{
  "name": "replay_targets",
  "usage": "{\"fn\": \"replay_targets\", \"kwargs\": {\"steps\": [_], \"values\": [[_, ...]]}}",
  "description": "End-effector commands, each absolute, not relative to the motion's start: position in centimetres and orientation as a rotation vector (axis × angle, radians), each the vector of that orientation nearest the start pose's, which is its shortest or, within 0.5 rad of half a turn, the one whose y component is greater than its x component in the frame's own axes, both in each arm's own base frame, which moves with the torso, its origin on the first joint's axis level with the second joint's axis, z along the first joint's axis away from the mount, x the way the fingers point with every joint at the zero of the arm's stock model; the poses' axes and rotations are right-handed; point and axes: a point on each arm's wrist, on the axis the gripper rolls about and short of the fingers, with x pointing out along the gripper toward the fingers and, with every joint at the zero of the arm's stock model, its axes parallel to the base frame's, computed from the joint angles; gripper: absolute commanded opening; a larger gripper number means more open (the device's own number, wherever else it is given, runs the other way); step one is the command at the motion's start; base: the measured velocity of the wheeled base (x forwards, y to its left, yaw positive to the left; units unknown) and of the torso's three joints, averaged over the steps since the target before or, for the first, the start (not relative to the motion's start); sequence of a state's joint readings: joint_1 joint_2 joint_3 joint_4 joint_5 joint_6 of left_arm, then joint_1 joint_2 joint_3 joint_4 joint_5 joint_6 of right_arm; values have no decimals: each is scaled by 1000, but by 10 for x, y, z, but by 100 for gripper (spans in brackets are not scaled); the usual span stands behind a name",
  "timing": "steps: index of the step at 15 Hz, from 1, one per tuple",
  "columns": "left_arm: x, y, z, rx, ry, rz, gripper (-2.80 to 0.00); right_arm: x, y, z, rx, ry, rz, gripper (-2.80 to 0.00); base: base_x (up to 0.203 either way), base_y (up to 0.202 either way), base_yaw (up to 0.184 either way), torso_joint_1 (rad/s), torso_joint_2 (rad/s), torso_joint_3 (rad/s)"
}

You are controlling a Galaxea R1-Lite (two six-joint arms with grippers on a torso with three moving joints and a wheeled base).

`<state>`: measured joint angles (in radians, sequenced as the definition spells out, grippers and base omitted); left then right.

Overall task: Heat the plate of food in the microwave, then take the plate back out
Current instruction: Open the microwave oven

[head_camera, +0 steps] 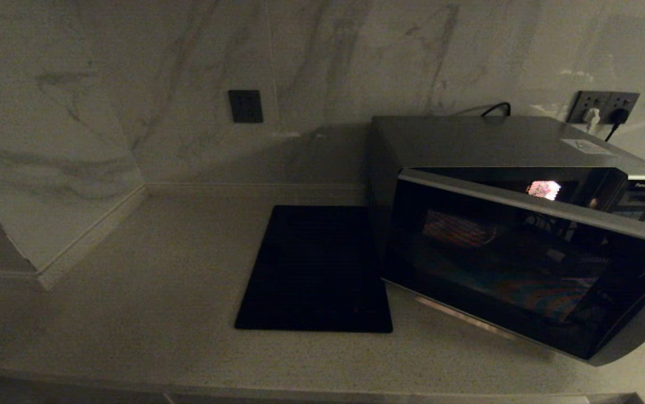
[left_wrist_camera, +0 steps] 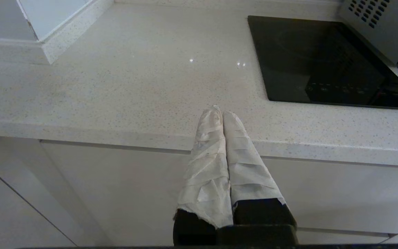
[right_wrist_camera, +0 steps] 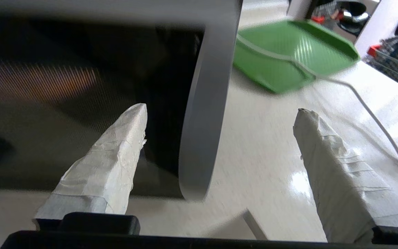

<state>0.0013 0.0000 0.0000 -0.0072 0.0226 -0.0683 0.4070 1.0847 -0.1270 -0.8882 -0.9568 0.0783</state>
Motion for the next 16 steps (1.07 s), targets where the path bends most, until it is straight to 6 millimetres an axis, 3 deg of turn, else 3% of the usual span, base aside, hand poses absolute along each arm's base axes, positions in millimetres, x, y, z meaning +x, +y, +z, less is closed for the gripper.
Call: {"fn": "replay_targets", "kwargs": {"steps": [1,7,11,12,16], "values": [[-23,0,76,-69,-8,24,-280,106,26,180,103,-62,-554,0,0,0,0,0,0,0],[-23,0,76,-69,-8,25,-280,97,20,245,18,-175,-697,0,0,0,0,0,0,0],[-23,0,76,-69,-9,24,-280,94,18,315,22,-284,-741,0,0,0,0,0,0,0],[-23,0,76,-69,-7,24,-280,93,17,333,20,-301,-750,-280,0,0,0,0,0,0],[-23,0,76,-69,-8,24,-280,90,16,385,-12,-296,-760,-280,0,0,0,0,0,0]]}}
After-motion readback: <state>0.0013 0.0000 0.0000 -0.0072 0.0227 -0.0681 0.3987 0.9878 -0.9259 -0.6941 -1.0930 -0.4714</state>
